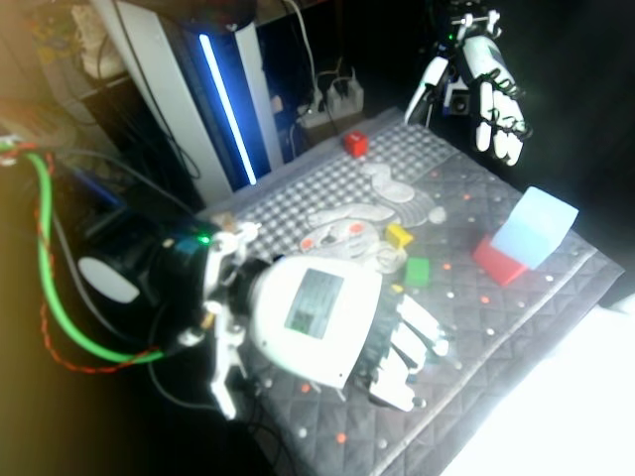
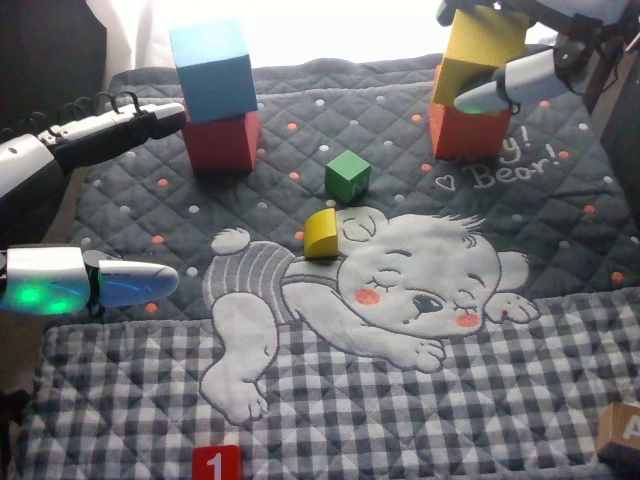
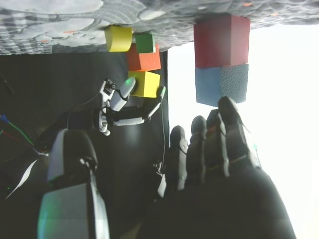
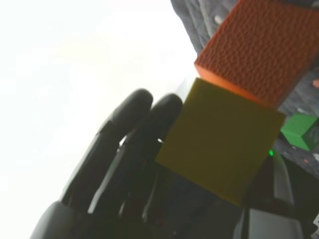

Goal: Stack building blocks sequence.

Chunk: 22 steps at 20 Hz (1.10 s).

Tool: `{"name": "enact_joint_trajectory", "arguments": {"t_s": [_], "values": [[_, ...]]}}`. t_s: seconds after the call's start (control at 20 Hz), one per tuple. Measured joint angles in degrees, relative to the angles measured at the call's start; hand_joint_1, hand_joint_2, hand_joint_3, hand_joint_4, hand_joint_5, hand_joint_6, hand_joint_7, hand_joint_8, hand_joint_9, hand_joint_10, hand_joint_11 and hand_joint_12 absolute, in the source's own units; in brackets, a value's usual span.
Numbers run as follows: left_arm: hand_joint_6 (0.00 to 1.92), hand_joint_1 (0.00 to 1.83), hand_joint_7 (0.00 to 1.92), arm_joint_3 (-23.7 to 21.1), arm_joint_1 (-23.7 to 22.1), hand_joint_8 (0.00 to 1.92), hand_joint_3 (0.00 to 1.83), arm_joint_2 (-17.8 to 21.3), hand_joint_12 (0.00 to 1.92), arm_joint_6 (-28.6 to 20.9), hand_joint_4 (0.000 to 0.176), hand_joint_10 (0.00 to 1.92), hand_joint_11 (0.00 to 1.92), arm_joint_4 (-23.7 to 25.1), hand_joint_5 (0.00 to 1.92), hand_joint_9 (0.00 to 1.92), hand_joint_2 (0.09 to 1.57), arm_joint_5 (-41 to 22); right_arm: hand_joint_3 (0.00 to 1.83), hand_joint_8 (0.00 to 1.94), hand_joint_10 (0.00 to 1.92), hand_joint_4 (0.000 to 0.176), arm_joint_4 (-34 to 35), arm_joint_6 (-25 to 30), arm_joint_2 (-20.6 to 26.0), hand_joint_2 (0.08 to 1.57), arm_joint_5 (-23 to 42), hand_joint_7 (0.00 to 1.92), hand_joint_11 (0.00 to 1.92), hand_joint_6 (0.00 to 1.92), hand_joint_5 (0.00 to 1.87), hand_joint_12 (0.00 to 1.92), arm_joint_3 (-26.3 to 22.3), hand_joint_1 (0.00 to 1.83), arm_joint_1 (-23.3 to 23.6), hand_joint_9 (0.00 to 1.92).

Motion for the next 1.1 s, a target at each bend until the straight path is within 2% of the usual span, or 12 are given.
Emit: {"name": "enact_joint_trajectory", "arguments": {"t_s": [0.15,0.3,0.35,0.4,0.45,0.55,0.6,0.7,0.9,0.95,1.05,1.1], "values": [[0.0,0.78,0.15,0.0,0.0,0.0,0.0,0.0,0.58,-0.1,0.077,0.0,0.0,0.1,0.23,0.09,0.94,0.0,0.0,0.74,0.68,0.0,-0.1,0.0,0.0,1.05,-0.1,1.18,0.87,0.76,1.07,1.27,0.0,1.26,0.0,1.17],[0.0,0.78,0.15,0.0,-0.1,0.01,0.0,0.0,0.54,-0.3,0.084,0.0,0.0,0.2,0.22,0.08,0.94,0.0,0.0,1.03,1.06,0.0,0.0,0.0,0.0,1.11,-0.1,1.0,0.9,0.94,0.82,1.0,0.0,1.38,0.0,1.05],[0.0,0.78,0.15,0.0,-0.1,0.0,0.0,0.0,0.56,-0.3,0.082,0.0,0.0,0.1,0.22,0.09,0.94,0.0,0.0,1.04,0.63,0.0,0.0,0.0,0.0,1.11,-0.1,0.97,0.84,0.36,0.78,0.92,0.0,1.36,0.0,0.91],[0.0,0.79,0.15,0.0,-0.1,0.0,0.0,0.0,0.57,-0.3,0.085,0.0,0.0,0.1,0.22,0.08,0.94,0.0,0.0,0.42,0.36,0.0,0.0,0.0,0.0,1.03,-0.2,0.78,0.44,0.09,0.77,1.07,-0.2,1.22,0.0,0.72],[0.0,0.79,0.15,0.0,-0.1,0.0,0.0,0.0,0.57,-0.4,0.082,0.0,0.0,0.1,0.22,0.08,0.94,0.0,0.0,0.17,0.24,0.0,0.0,0.2,0.0,1.01,-0.2,0.72,0.27,0.02,0.73,1.23,-0.4,1.19,0.0,0.67],[0.0,0.79,0.15,0.0,-0.1,0.0,0.0,0.0,0.57,-0.4,0.083,0.0,0.0,0.2,0.22,0.08,0.94,-0.2,0.0,0.02,0.09,0.043,0.0,0.2,-0.1,0.99,-0.1,0.63,0.13,0.0,0.61,1.36,-0.5,1.14,0.0,0.6],[0.0,0.79,0.15,0.0,-0.1,0.0,0.0,0.0,0.53,-0.5,0.094,0.0,0.0,0.2,0.22,0.08,0.94,-0.4,0.0,0.0,0.05,0.085,0.0,0.2,-0.1,0.97,-0.2,0.53,0.03,0.0,0.51,1.38,-0.5,1.13,0.0,0.53],[0.0,0.8,0.15,0.0,-0.1,0.0,0.0,0.0,0.49,-0.5,0.094,0.0,0.0,0.1,0.22,0.07,0.95,-0.4,0.0,0.0,0.01,0.12,-0.1,0.0,-0.2,0.94,-0.3,0.42,0.0,0.0,0.37,1.24,-0.8,1.09,0.0,0.43],[0.0,0.77,0.15,0.0,-0.1,0.0,0.0,0.0,0.54,-0.5,0.089,0.0,0.0,0.2,0.22,0.08,0.95,-0.5,0.0,0.01,0.0,0.143,0.0,0.0,-0.2,0.93,-0.8,0.3,0.0,0.0,0.24,1.13,-1.2,1.05,0.0,0.35],[0.0,0.78,0.16,0.0,-0.1,0.0,0.0,0.0,0.59,-0.5,0.099,0.0,0.0,0.2,0.23,0.09,0.95,-0.5,0.0,0.0,0.0,0.126,0.0,0.0,-0.2,0.92,-0.8,0.29,0.0,0.0,0.21,1.17,-1.6,1.04,0.0,0.33],[0.0,0.77,0.16,0.0,-0.1,0.0,0.0,0.0,0.59,-0.5,0.105,0.0,0.0,0.2,0.23,0.09,0.95,-0.6,0.0,0.0,0.0,0.129,-0.3,0.0,0.6,0.92,-0.5,0.27,0.0,0.0,0.18,1.15,-3.1,1.02,0.0,0.32],[0.0,0.78,0.16,0.0,-0.1,0.0,0.0,0.0,0.59,-0.5,0.11,0.0,0.0,0.2,0.23,0.09,0.95,-0.7,0.0,0.0,0.0,0.153,-0.3,0.0,1.5,0.9,0.4,0.21,0.0,0.0,0.13,1.08,-4.2,0.97,0.0,0.28]]}}
